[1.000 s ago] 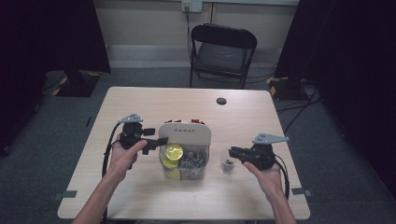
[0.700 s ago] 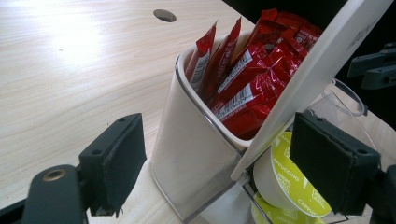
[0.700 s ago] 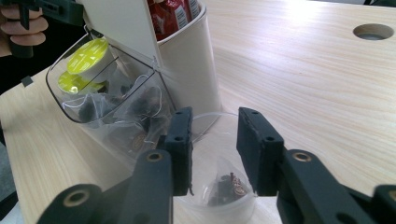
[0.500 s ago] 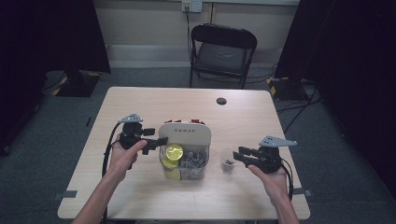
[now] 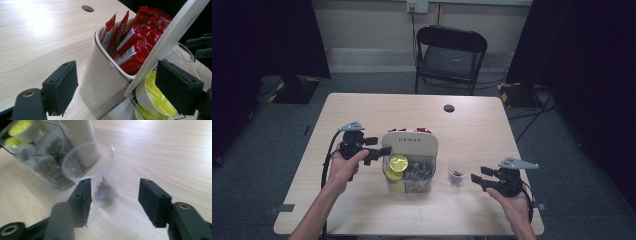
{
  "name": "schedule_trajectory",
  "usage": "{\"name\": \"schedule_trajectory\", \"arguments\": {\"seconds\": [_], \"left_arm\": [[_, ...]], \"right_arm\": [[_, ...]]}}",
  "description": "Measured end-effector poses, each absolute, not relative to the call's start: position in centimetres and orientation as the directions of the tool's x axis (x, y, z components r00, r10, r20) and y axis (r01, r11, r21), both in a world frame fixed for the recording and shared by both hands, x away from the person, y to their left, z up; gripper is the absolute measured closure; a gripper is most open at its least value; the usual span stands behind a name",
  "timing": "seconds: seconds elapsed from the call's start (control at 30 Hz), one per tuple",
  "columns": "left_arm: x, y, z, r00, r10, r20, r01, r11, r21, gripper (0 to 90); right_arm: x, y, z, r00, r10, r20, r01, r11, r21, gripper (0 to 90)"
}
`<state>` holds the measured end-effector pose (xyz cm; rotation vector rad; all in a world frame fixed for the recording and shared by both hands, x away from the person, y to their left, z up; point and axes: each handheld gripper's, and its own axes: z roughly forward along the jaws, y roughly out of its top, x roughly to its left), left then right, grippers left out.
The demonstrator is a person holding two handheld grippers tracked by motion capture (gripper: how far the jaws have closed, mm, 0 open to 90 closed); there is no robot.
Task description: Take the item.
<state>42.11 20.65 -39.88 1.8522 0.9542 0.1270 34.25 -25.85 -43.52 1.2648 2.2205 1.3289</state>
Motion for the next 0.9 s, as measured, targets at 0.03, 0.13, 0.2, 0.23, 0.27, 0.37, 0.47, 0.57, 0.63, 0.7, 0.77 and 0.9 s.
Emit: {"name": "schedule_trajectory", "arguments": {"seconds": [0.03, 0.13, 0.2, 0.23, 0.27, 0.37, 0.47, 0.57, 0.63, 0.7, 0.77, 0.9], "left_arm": [[42.1, 20.7, -39.9, 0.682, 0.658, -0.320, 0.554, -0.179, 0.813, 18.1], [42.1, 20.9, -39.8, 0.684, 0.655, -0.323, 0.551, -0.173, 0.816, 18.5], [42.0, 21.1, -39.8, 0.690, 0.648, -0.323, 0.549, -0.176, 0.817, 18.5], [42.0, 21.3, -39.7, 0.689, 0.650, -0.321, 0.548, -0.178, 0.817, 18.5], [41.9, 21.4, -39.7, 0.687, 0.651, -0.321, 0.548, -0.175, 0.818, 18.7], [41.6, 22.1, -39.4, 0.688, 0.649, -0.324, 0.546, -0.170, 0.820, 19.0], [41.5, 22.6, -39.1, 0.691, 0.641, -0.335, 0.552, -0.167, 0.817, 19.3], [41.5, 23.0, -38.7, 0.697, 0.638, -0.329, 0.545, -0.173, 0.820, 19.6], [41.5, 23.3, -38.6, 0.693, 0.644, -0.325, 0.546, -0.173, 0.820, 19.6], [41.5, 23.7, -38.6, 0.685, 0.651, -0.328, 0.549, -0.165, 0.819, 19.8], [41.6, 24.0, -38.6, 0.669, 0.668, -0.325, 0.558, -0.162, 0.814, 20.0], [41.7, 24.6, -38.7, 0.648, 0.687, -0.328, 0.562, -0.142, 0.815, 21.0]], "right_arm": [[34.3, -25.9, -43.9, -0.580, 0.791, 0.197, 0.553, 0.204, 0.808, 39.9], [34.2, -26.3, -44.8, -0.558, 0.807, 0.194, 0.575, 0.207, 0.792, 36.0], [34.3, -26.6, -45.6, -0.532, 0.827, 0.182, 0.603, 0.219, 0.767, 34.3], [34.3, -26.7, -46.1, -0.523, 0.833, 0.180, 0.613, 0.221, 0.758, 34.0], [34.4, -26.8, -46.6, -0.515, 0.837, 0.186, 0.628, 0.221, 0.746, 33.2], [34.5, -27.0, -47.4, -0.493, 0.853, 0.171, 0.649, 0.230, 0.725, 29.4], [34.7, -27.2, -47.8, -0.469, 0.865, 0.176, 0.663, 0.214, 0.718, 23.3], [34.8, -27.2, -48.1, -0.445, 0.881, 0.161, 0.676, 0.212, 0.706, 21.2], [34.9, -27.1, -48.3, -0.444, 0.881, 0.160, 0.678, 0.214, 0.703, 19.2], [34.9, -27.0, -48.5, -0.443, 0.884, 0.149, 0.679, 0.222, 0.700, 18.2], [35.0, -26.9, -48.7, -0.442, 0.887, 0.133, 0.686, 0.239, 0.687, 17.7], [35.0, -26.6, -48.9, -0.447, 0.887, 0.117, 0.690, 0.259, 0.676, 16.5]]}}
